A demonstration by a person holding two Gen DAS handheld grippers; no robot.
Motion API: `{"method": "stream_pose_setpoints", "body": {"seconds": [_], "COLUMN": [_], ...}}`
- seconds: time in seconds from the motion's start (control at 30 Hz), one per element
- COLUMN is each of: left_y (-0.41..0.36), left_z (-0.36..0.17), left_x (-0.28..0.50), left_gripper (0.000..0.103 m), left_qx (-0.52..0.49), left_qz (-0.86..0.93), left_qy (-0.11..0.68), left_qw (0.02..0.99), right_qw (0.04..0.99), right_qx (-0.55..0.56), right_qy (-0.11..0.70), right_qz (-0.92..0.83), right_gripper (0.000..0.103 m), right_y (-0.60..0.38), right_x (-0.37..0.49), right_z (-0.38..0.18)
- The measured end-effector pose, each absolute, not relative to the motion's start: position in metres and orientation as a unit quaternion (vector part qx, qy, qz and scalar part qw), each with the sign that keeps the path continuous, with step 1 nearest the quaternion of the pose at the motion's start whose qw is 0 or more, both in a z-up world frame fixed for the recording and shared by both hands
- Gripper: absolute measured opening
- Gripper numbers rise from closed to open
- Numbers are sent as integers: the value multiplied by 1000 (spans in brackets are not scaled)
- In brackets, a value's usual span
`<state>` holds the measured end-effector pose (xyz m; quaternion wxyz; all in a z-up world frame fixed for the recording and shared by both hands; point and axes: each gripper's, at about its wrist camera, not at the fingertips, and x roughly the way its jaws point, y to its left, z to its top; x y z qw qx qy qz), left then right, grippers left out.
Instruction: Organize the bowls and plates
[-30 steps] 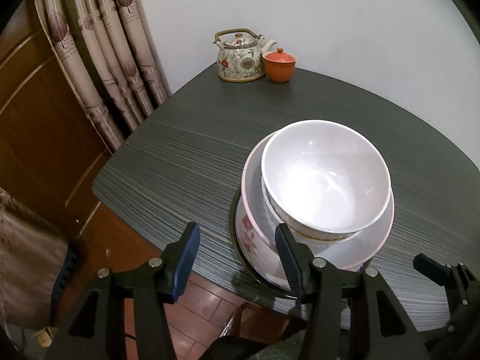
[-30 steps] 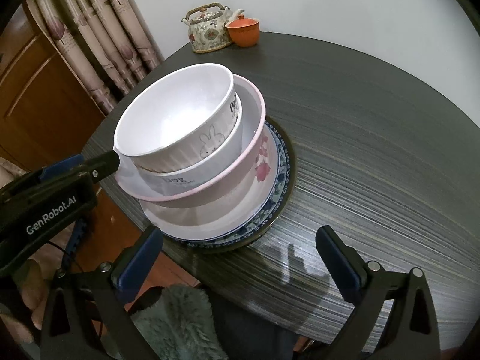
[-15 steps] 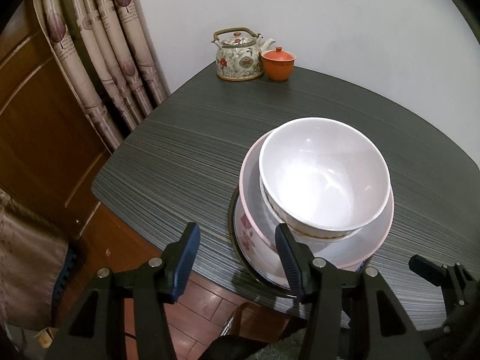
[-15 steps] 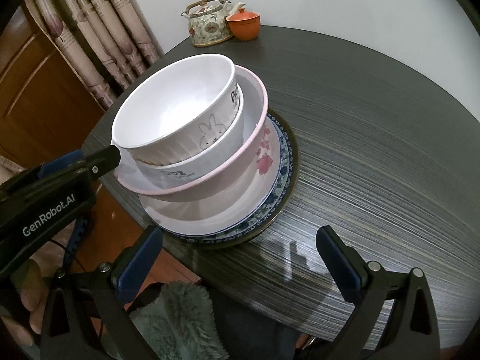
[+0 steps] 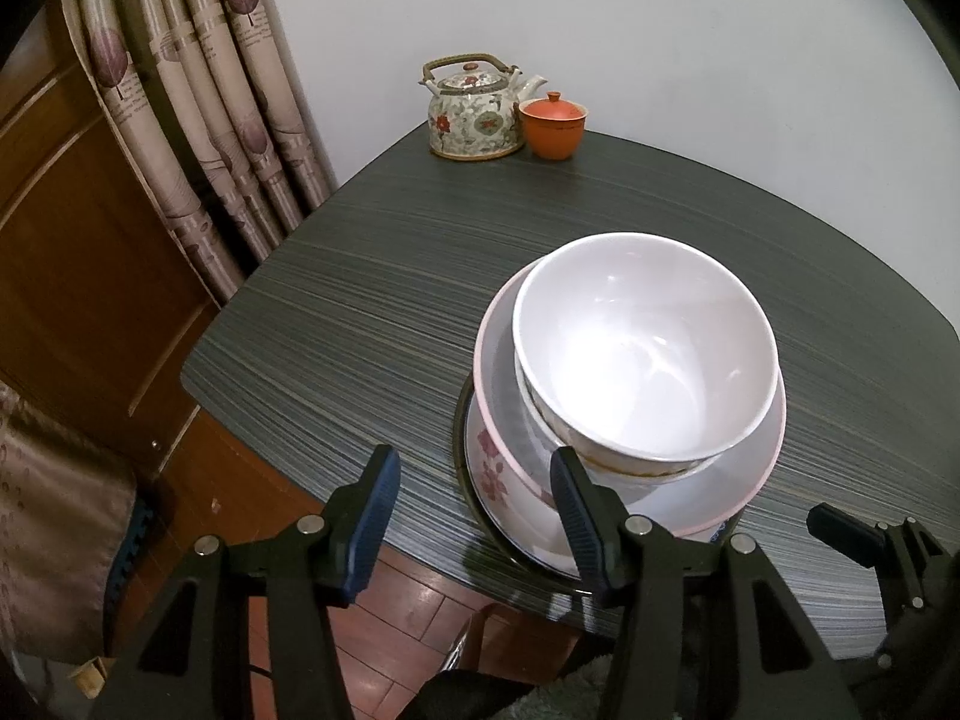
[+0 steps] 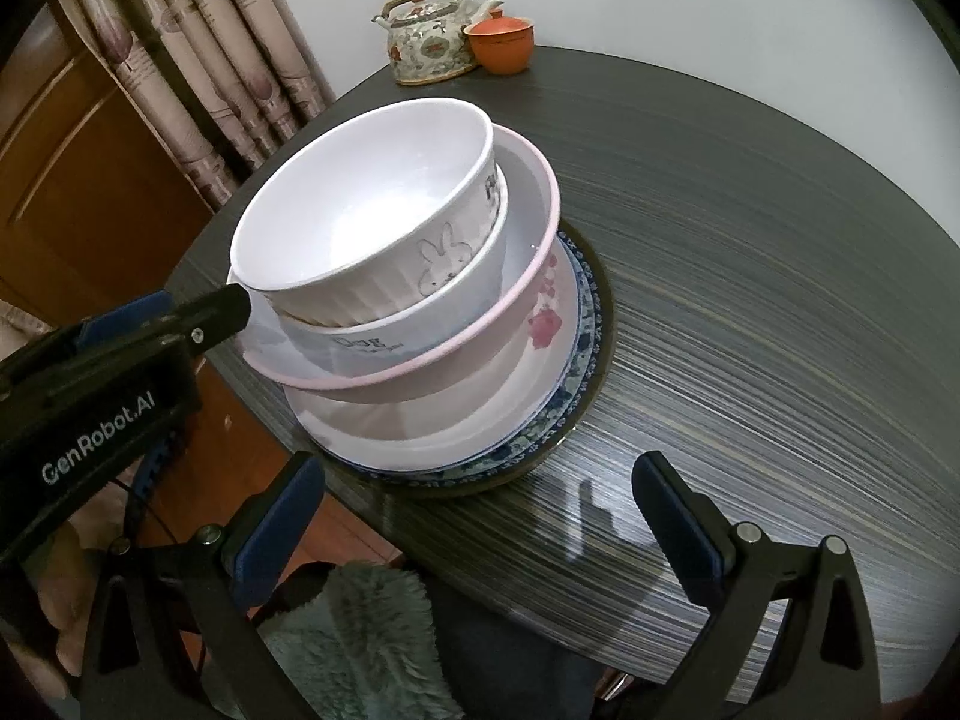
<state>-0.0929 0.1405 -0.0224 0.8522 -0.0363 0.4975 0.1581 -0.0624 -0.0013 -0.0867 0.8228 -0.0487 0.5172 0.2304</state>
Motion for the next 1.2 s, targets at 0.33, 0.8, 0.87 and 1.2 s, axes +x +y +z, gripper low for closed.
{"method": "stream_pose_setpoints", "body": {"seconds": [0.33,0.8,0.87,1.2], "left_y": [143,144,144,146], "left_z": [-24,-25,-25,-25], "left_x": [-92,-94,-93,-92], "left_gripper": [53,53,53,53], "left_qx": [-38,-38,-39,-37], "left_qz": [158,157,157,153], "left_qy": [498,499,499,500], "left_qw": [852,851,851,851], "right_qw": [821,818,818,817], "right_qx": [-53,-53,-53,-55], "right_qy": [518,522,522,524], "right_qz": [234,233,233,234], "right_gripper": [101,101,101,101], "right_y": [3,4,4,7], "right_x": [-63,-65,-65,-68], "right_z": [-86,-88,-88,-88]}}
